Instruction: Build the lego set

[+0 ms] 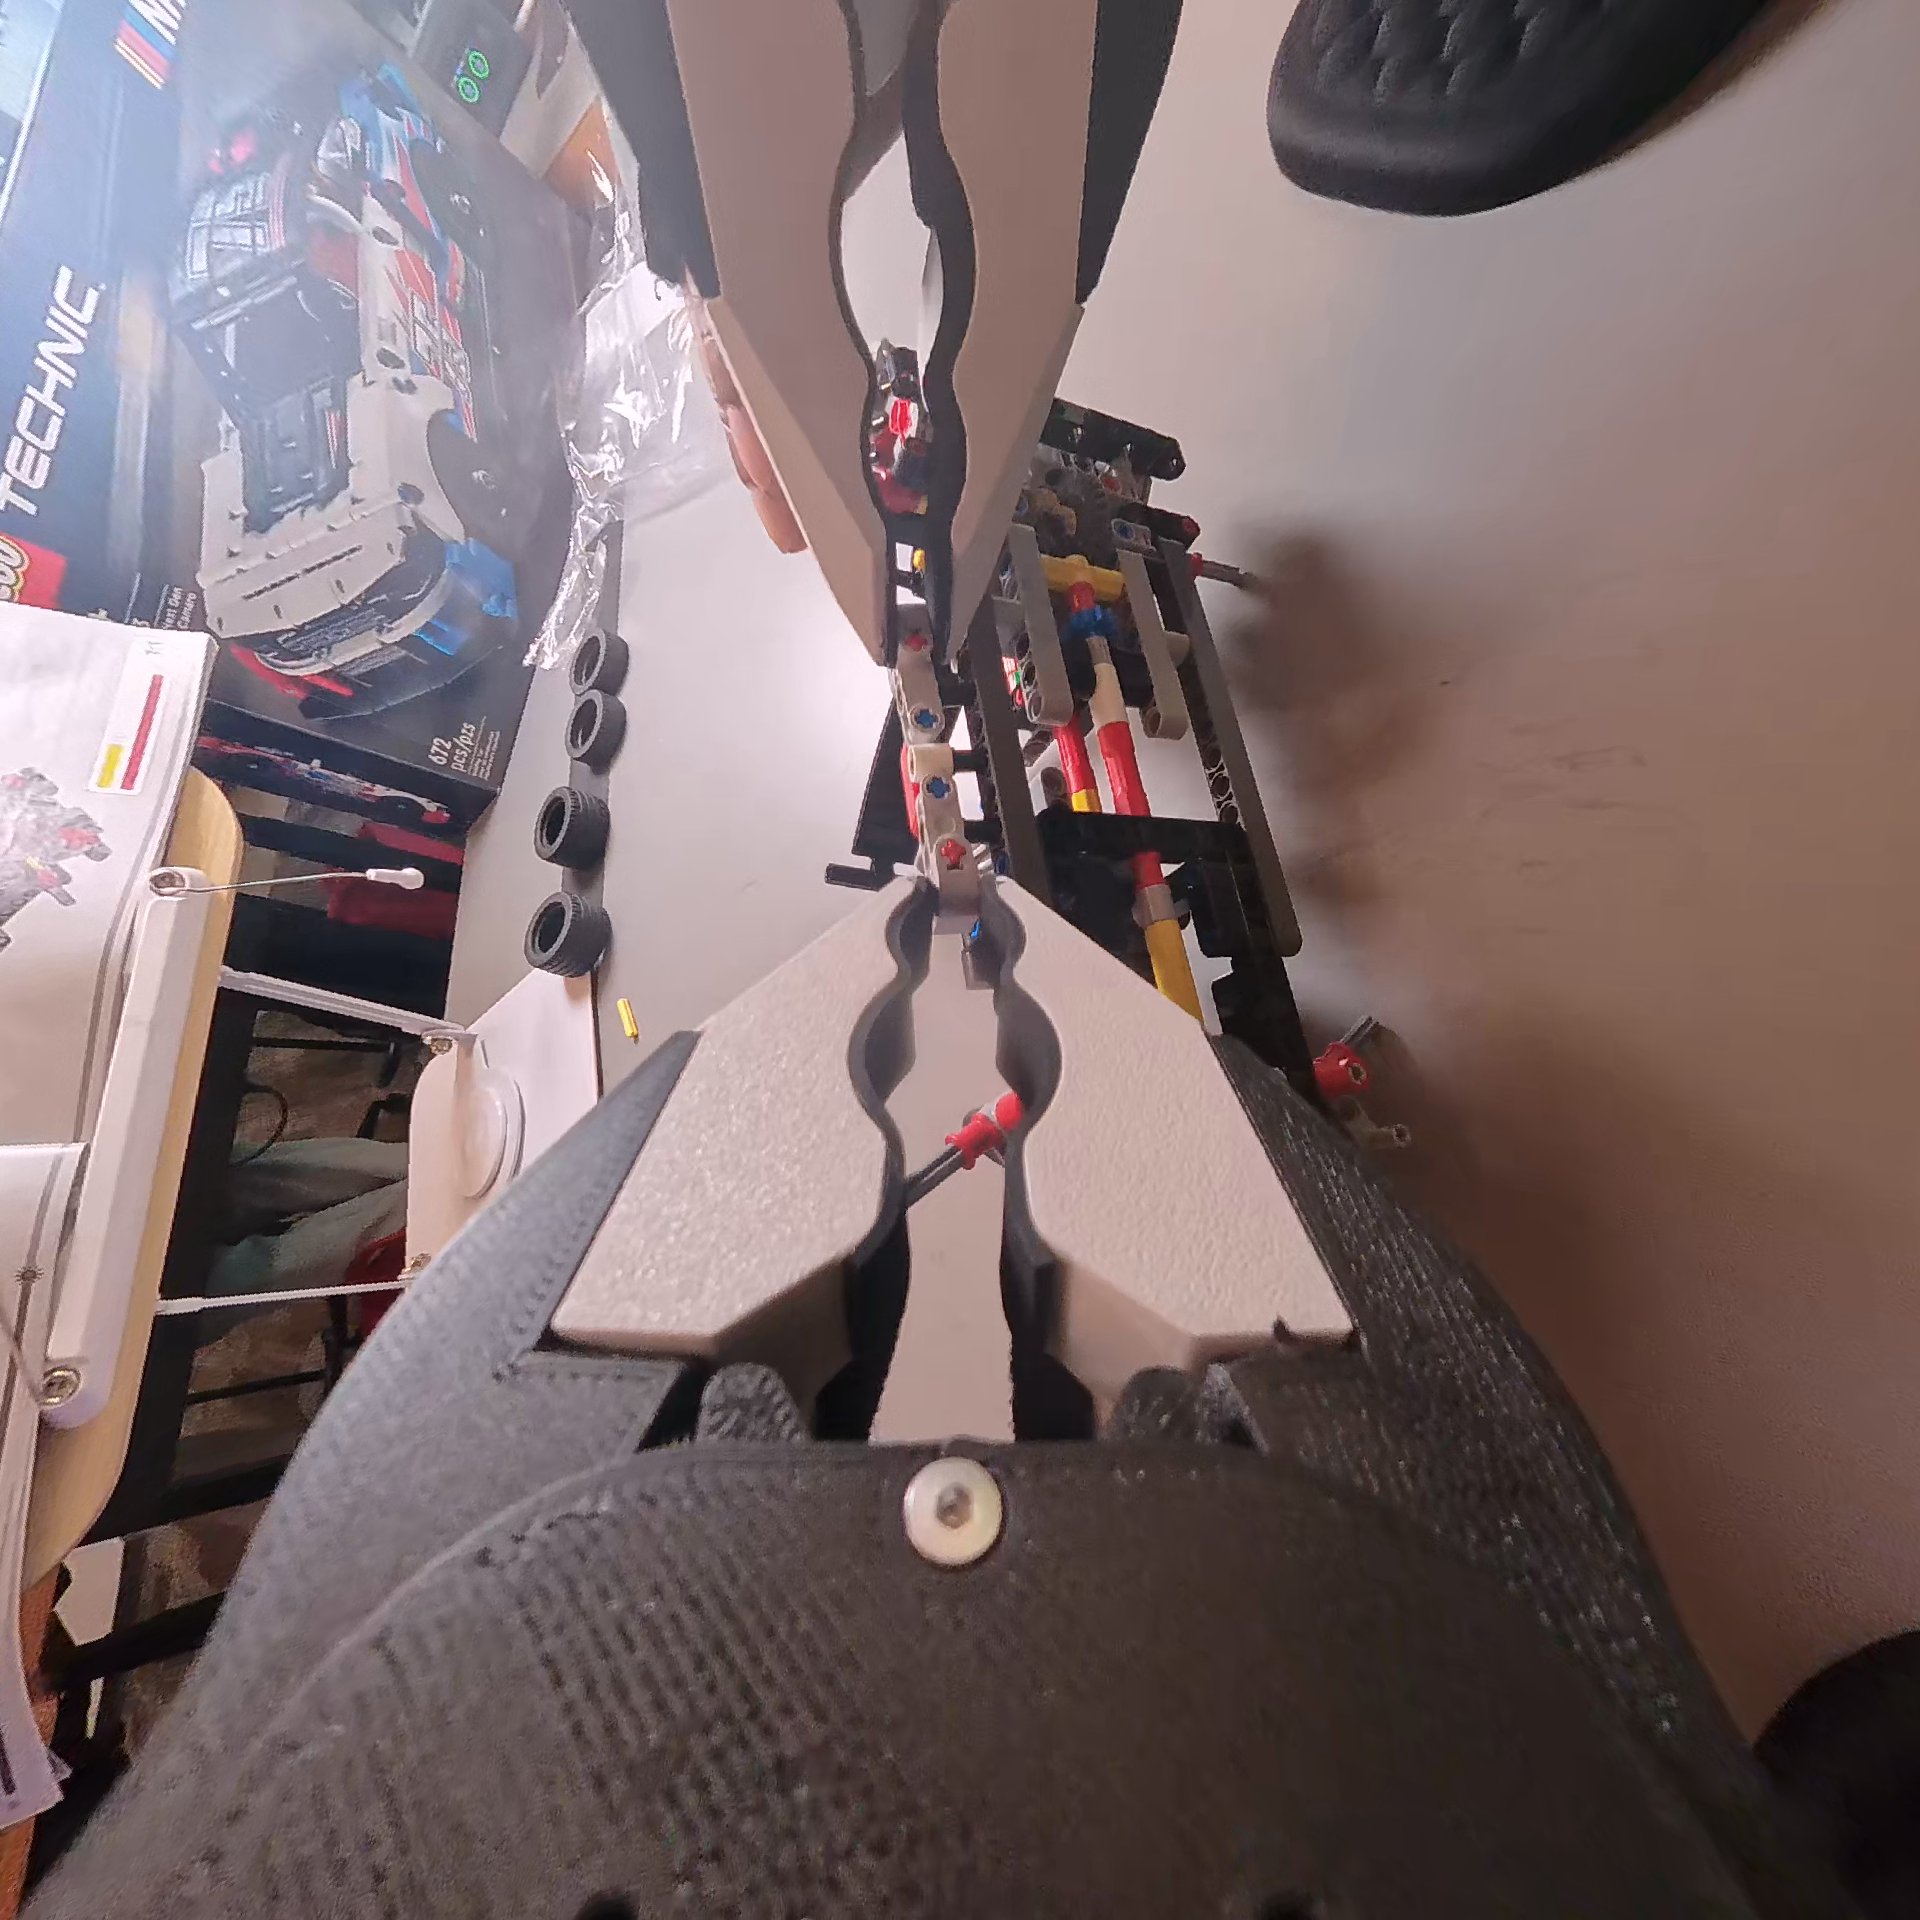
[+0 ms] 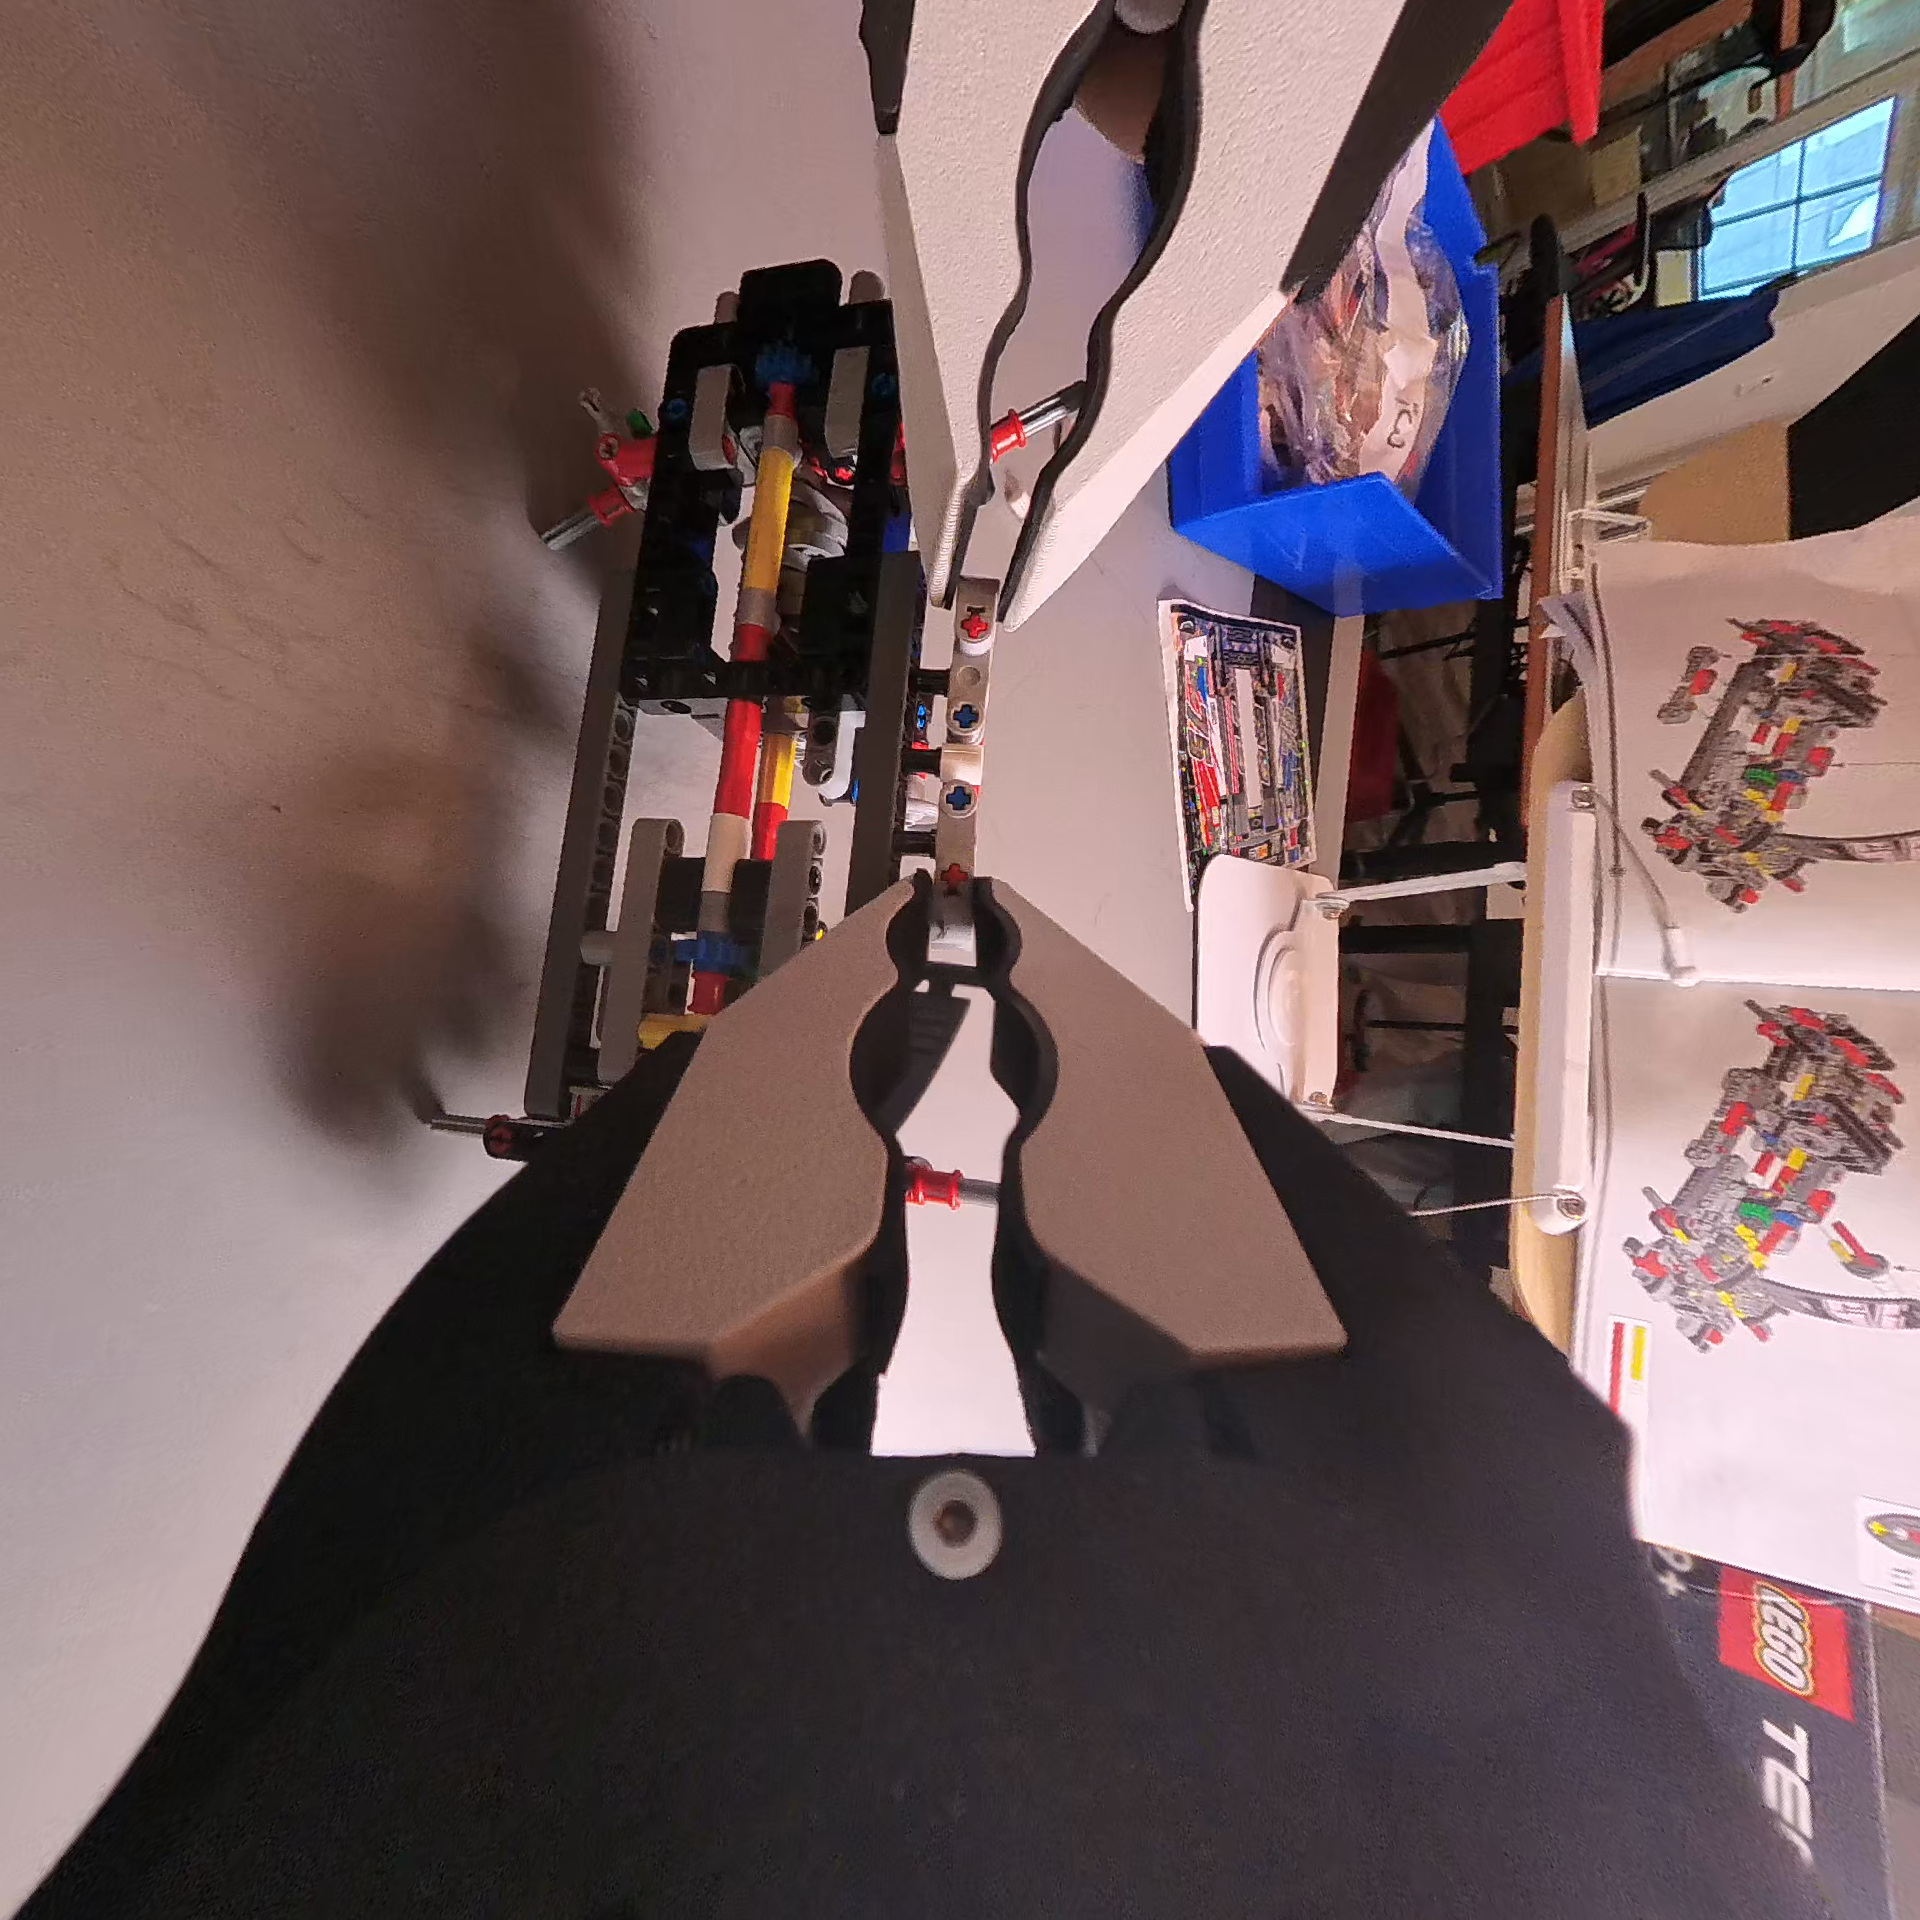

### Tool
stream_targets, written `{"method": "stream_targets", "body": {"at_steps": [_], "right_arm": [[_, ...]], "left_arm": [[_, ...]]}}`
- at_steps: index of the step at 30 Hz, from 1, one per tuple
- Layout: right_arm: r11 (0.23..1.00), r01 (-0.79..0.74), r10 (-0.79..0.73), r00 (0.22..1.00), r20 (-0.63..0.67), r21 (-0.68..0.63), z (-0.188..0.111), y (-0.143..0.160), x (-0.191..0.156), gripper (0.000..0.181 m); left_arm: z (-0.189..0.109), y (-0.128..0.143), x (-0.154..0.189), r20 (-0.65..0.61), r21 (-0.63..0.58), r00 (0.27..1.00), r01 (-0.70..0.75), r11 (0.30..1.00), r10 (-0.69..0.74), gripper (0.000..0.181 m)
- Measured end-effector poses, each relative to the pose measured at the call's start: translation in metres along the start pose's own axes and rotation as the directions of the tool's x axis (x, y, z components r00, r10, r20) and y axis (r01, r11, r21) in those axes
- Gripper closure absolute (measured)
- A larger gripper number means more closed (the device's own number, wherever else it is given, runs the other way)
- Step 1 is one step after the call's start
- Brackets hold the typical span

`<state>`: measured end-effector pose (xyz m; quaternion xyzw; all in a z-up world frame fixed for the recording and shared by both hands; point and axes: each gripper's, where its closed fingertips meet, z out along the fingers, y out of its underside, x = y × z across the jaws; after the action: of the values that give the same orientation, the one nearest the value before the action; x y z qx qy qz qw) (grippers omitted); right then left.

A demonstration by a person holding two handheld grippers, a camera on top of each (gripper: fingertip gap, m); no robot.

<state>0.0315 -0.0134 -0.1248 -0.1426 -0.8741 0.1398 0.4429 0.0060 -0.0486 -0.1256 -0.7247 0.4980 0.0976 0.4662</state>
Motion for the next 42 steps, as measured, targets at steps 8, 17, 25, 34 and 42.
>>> {"method": "stream_targets", "body": {"at_steps": [8, 17, 25, 34, 42], "right_arm": [[0.999, 0.029, -0.03, 0.998, -0.059, -0.025, -0.003, -0.002, -0.002, 0.175], [0.998, 0.034, -0.038, 0.996, -0.085, -0.044, -0.003, -0.002, -0.002, 0.175], [0.998, 0.031, -0.035, 0.994, -0.102, -0.047, -0.004, -0.002, -0.004, 0.175], [0.999, 0.011, -0.016, 0.994, -0.108, -0.048, -0.004, -0.002, -0.006, 0.175], [0.999, 0.022, -0.025, 0.997, -0.079, -0.042, -0.001, -0.004, -0.013, 0.175]], "left_arm": [[-0.003, -0.004, 0.007, -0.001, 0.037, 0.999, 0.049, 0.998, -0.049, 0.169], [0.003, 0.001, 0.011, 0.026, -0.013, 0.999, 0.03, 0.999, -0.03, 0.154], [0.004, 0.001, 0.011, 0.043, -0.006, 0.999, -0.001, 1.0, 0.001, 0.158], [0.006, 0.001, 0.012, 0.028, -0.002, 0.999, -0.02, 1.0, 0.02, 0.157], [0.011, 0.006, 0.011, 0.011, -0.062, 0.998, -0.065, 0.996, 0.065, 0.173]]}}
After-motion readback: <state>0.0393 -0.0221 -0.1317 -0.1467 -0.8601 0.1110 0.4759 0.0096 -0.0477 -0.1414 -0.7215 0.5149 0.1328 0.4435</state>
